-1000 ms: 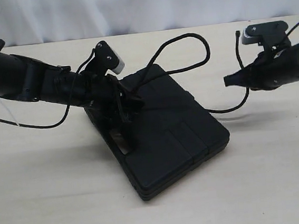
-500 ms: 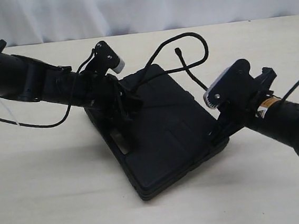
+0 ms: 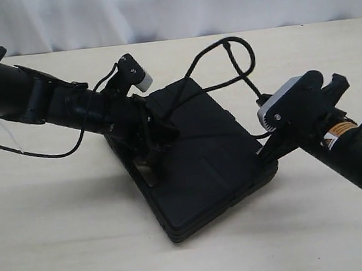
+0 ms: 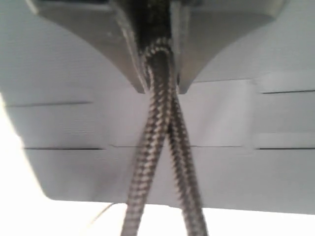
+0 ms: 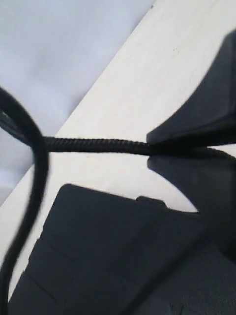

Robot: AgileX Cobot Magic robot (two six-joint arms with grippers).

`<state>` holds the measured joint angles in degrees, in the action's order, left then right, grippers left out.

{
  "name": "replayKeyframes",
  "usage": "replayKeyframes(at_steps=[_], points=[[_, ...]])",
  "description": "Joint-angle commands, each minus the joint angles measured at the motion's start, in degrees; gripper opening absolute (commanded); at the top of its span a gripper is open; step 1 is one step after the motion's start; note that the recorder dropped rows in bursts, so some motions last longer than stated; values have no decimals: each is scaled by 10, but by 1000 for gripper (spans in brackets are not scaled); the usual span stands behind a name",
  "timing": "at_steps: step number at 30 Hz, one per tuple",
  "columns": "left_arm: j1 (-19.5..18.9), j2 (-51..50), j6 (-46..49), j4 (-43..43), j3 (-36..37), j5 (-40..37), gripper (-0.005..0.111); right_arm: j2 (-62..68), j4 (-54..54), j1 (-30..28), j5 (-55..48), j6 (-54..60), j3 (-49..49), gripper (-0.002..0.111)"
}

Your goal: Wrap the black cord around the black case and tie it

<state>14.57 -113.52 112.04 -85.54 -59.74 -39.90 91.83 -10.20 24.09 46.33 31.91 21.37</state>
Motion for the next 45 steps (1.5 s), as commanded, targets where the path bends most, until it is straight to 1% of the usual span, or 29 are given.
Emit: replayKeyframes(at_steps=[1, 3, 4, 7, 9, 11, 13, 17, 18, 23, 26, 29, 30, 33, 36, 38, 41, 45], points=[[-13, 18, -145, 95, -33, -83, 0, -4, -17, -3, 39, 34, -3, 4], [-30, 18, -210, 134, -50, -127, 0, -4, -4, -11, 49, 35, -3, 4], [-40, 18, -220, 137, -51, -140, 0, -4, 15, -20, 46, 32, -3, 4], [-66, 17, -221, 135, -51, -178, 0, -2, 84, -51, 37, -15, -5, 4], [-81, 17, -222, 135, -51, -186, 0, 0, 165, -70, 44, -64, -11, 4], [-91, 15, -223, 137, -51, -186, 0, 0, 233, -76, 45, -95, -12, 4], [-96, 8, -223, 137, -51, -199, 0, 1, 264, -76, 46, -101, -12, 4], [-97, -12, -223, 139, -51, -215, 0, 1, 268, -76, 46, -101, -12, 4], [-97, -20, -222, 139, -51, -232, 0, 1, 269, -76, 47, -101, -12, 4], [-95, -31, -221, 142, -51, -273, 0, 3, 313, -76, 71, -102, -12, 4], [-83, -31, -221, 145, -51, -277, 0, 3, 321, -76, 88, -102, -10, 4], [-63, -31, -217, 147, -51, -301, 0, 3, 316, -76, 93, -100, -6, 4], [-62, -31, -217, 147, -51, -301, 0, 3, 310, -76, 93, -96, -6, 4], [-62, -31, -195, 154, -51, -301, 0, 3, 232, -76, 90, -53, -6, 4], [-62, -32, -192, 164, -50, -301, 0, 3, 238, -76, 89, -35, -6, 4], [-62, -32, -189, 169, -50, -301, 0, 3, 273, -76, 77, -35, -6, 4], [-62, -32, -183, 172, -50, -301, 0, 3, 274, -76, 77, -37, -6, 4], [-62, -32, -177, 177, -50, -301, 0, 3, 265, -76, 44, -20, -7, 4]])
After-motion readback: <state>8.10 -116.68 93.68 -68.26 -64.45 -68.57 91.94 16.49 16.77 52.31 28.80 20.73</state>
